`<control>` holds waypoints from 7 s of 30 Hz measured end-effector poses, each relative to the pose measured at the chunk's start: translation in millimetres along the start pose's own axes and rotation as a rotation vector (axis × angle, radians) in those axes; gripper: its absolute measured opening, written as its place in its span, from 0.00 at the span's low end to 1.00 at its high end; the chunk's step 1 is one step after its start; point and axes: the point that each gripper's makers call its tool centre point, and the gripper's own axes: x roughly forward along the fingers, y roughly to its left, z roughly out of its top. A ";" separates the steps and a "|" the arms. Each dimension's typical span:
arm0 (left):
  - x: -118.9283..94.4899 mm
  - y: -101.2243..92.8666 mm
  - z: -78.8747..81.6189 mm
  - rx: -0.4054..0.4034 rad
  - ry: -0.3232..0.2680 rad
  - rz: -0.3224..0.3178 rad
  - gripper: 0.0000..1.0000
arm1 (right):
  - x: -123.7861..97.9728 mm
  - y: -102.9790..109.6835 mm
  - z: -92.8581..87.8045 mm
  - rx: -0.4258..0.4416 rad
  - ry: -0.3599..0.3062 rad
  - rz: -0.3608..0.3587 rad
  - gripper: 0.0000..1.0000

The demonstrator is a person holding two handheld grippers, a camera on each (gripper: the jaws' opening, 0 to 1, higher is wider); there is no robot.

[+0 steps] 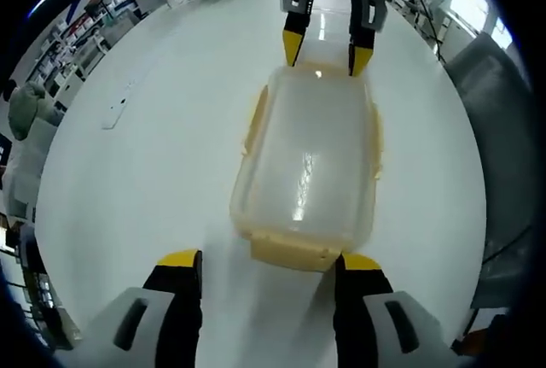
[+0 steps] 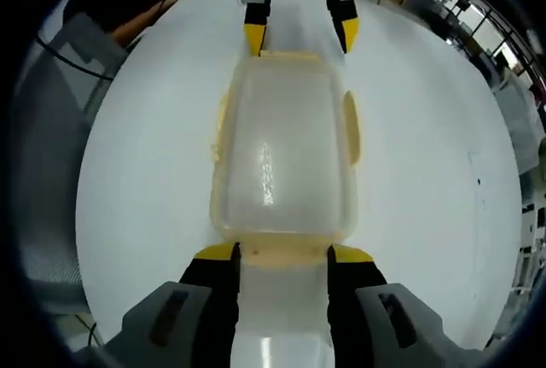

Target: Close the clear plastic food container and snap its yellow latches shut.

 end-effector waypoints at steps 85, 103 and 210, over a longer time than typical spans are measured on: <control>-1.8 -39.8 11.9 0.057 0.056 -0.150 0.32 | -4.5 5.2 -8.6 -0.034 0.031 0.077 0.36; -44.3 -48.2 39.8 0.005 0.058 -0.113 0.33 | -53.6 6.4 -3.1 -0.101 -0.082 0.049 0.36; 44.9 -78.0 251.3 0.190 0.147 -0.215 0.38 | -132.2 20.0 -225.2 0.078 -0.076 0.039 0.37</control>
